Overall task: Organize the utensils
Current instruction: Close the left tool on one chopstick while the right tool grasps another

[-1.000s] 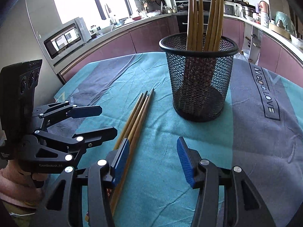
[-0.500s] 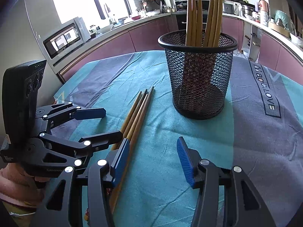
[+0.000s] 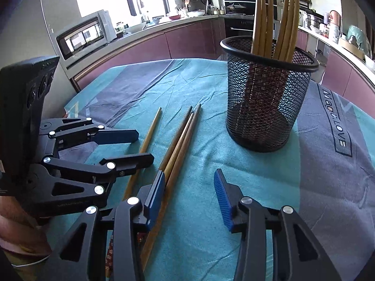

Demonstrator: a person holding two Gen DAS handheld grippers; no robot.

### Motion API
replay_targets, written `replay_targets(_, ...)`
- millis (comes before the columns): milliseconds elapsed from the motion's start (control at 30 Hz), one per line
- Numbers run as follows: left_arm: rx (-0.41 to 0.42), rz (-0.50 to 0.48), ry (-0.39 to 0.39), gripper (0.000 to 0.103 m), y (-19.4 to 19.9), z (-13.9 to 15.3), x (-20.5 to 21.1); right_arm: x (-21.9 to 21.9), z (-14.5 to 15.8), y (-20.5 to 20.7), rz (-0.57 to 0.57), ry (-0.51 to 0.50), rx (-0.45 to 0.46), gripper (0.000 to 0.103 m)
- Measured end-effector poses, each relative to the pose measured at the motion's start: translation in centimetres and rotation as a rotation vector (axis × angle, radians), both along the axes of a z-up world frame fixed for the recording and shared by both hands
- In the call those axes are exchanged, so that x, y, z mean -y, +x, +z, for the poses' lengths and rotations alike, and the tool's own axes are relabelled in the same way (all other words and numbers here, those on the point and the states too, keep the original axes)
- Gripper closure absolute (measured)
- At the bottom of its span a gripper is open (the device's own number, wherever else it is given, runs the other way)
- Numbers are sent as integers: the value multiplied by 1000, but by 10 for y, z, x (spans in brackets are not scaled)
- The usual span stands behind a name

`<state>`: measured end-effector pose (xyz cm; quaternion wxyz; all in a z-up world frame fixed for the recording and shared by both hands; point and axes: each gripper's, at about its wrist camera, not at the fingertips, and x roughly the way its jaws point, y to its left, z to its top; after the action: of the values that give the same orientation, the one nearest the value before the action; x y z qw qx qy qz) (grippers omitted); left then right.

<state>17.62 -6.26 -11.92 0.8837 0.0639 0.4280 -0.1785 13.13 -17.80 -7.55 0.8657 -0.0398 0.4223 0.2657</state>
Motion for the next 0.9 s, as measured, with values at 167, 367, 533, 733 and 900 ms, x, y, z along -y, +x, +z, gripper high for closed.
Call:
replay_targets(167, -4, 1, -20, 73, 1, 1, -5, 1, -1, 1, -7, -9, -2, 64)
replay_targets(367, -9, -9, -41, 79, 2, 0, -7, -5, -1, 3, -12, -33, 3, 65)
replay_targets(533, -19, -23, -72, 80, 4, 1, -8, -17, -2, 6, -6, -82, 18, 67)
replay_targets(733, -17, 4, -45, 75, 5, 2, -9, -21, -3, 13, -9, -87, 15, 72)
replay_targets(900, 1, 7, 2, 73, 8, 1, -1, -30, -4, 24, -5, -91, 20, 76)
